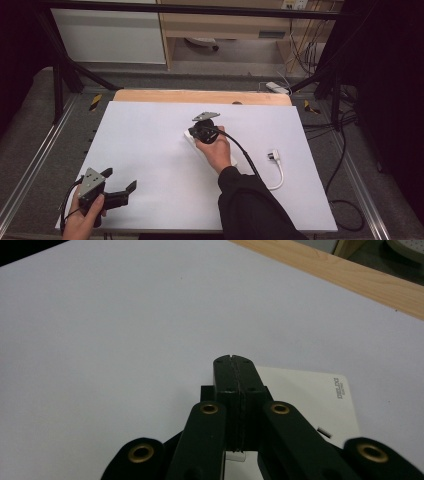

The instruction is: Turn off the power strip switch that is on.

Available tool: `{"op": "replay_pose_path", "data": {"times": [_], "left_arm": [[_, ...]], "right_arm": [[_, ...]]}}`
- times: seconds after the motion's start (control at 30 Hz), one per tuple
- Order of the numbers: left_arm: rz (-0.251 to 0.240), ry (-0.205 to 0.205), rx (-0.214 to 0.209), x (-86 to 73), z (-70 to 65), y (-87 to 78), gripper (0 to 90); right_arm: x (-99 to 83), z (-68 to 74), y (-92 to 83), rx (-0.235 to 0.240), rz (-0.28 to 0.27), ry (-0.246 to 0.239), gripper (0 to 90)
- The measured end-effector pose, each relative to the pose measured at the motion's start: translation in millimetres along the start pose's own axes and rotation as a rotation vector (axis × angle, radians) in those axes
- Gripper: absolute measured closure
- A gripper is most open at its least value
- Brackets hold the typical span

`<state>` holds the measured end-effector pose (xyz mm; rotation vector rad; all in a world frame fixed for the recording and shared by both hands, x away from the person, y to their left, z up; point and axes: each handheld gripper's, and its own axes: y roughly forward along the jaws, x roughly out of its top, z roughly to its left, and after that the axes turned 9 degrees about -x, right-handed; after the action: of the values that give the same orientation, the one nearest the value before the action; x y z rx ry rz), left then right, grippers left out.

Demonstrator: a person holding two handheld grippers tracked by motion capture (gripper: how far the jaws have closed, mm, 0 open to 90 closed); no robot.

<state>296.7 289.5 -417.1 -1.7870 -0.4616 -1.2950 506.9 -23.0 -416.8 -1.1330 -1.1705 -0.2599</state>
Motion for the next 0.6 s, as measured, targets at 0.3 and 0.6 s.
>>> {"op": "replay_pose_path", "data": {"times": [0.3,0.6], "left_arm": [[0.000,-0.005,0.002,-1.0,0.0,0.6,5.2],[0.005,-0.006,0.004,-1.5,0.4,1.3,5.2]], "right_arm": [[-2.1,-6.7,-20.1,0.009,-0.047,0.016,90.0],[-1.7,-18.6,-33.6,0.032,-0.064,0.039,87.5]]}}
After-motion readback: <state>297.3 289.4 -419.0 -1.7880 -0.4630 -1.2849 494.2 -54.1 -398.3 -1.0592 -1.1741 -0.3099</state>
